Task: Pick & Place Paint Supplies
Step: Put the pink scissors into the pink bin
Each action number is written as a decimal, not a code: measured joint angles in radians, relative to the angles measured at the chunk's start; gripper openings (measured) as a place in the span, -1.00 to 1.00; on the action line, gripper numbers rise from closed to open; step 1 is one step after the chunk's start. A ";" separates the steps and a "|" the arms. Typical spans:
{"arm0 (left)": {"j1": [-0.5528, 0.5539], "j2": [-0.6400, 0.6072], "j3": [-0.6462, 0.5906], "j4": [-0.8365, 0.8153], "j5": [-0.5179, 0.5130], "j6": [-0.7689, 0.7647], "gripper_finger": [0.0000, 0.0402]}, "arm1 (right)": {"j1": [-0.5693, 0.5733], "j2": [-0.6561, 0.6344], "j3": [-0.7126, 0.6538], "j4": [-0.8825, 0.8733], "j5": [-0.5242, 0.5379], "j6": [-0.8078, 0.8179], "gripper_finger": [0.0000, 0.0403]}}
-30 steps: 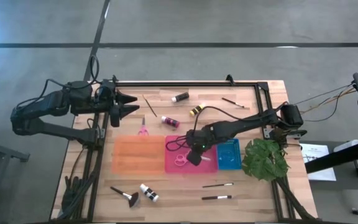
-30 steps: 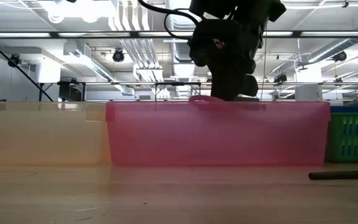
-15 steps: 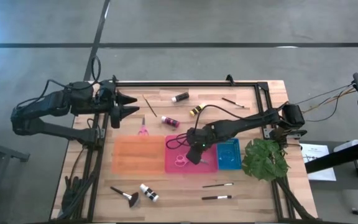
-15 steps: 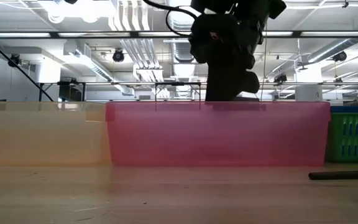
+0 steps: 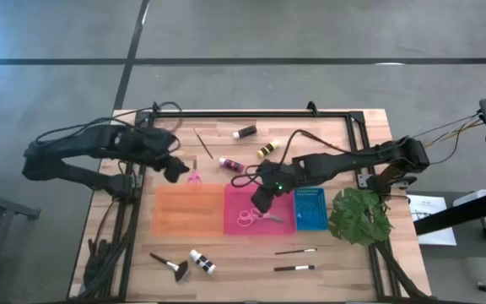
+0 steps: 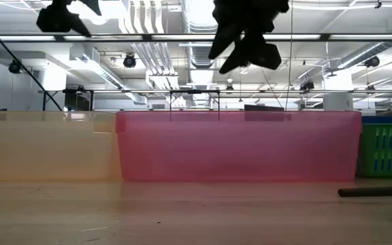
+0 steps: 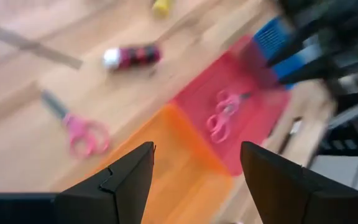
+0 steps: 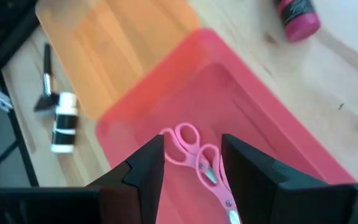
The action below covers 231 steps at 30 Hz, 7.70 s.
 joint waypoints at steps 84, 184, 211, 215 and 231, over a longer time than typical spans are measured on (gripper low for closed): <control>0.352 0.695 -0.305 0.284 0.275 0.039 -0.42 | -0.018 -0.077 0.001 0.017 0.048 0.081 -0.22; 0.362 0.610 -0.401 0.329 0.099 0.085 -0.91 | -0.018 -0.077 0.001 0.020 0.073 0.075 -0.22; 0.372 0.490 -0.399 0.370 0.073 0.088 -1.00 | -0.018 -0.077 0.001 0.020 0.073 0.073 -0.22; 0.373 0.448 -0.399 0.389 0.058 0.101 -1.00 | -0.018 -0.077 0.001 0.020 0.073 0.071 -0.22; 0.306 0.396 -0.268 0.462 0.110 0.114 -1.00 | -0.018 -0.171 0.000 0.018 0.192 0.035 -0.22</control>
